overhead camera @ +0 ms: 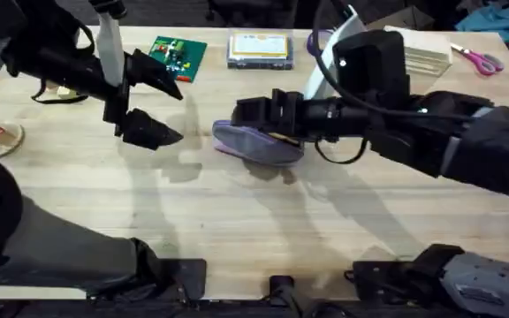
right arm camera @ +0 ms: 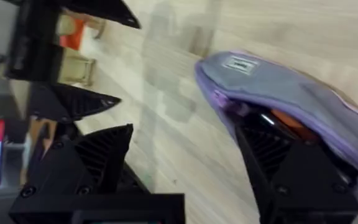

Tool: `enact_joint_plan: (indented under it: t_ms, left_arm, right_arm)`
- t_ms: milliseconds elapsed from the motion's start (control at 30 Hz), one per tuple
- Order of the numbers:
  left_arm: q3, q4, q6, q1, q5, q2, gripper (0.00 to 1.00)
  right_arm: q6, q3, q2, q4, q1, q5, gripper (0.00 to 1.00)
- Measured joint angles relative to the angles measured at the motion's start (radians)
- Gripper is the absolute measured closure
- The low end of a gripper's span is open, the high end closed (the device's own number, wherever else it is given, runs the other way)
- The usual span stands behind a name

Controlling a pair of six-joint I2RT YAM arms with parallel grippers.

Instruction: Unzip the bag, pick up the pens from the table one at a time and place them inside, then zip the bag closed.

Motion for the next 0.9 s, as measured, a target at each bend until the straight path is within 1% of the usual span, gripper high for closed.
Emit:
enact_joint_plan:
  t_ms: [33,133,267,567,833,900]
  left_arm:
    - [0.0,0.0,0.0,0.0,0.0,0.0,0.007]
    - [0.0,0.0,0.0,0.0,0.0,0.0,0.007]
    - [0.0,0.0,0.0,0.0,0.0,0.0,0.007]
    - [0.0,0.0,0.0,0.0,0.0,0.0,0.007]
    - [0.0,0.0,0.0,0.0,0.0,0.0,0.007]
    - [0.0,0.0,0.0,0.0,0.0,0.0,0.007]
  right_arm:
    - [0.0,0.0,-0.027,-0.052,0.0,0.064,0.004]
    - [0.0,0.0,-0.037,-0.064,0.0,0.117,0.004]
    - [-0.003,0.0,-0.036,-0.07,0.0,0.159,0.004]
    - [0.007,0.0,-0.002,-0.083,0.0,0.187,0.004]
    - [0.055,0.0,-0.001,-0.083,0.002,0.191,0.004]
    - [0.099,0.0,0.004,-0.081,0.005,0.191,0.005]
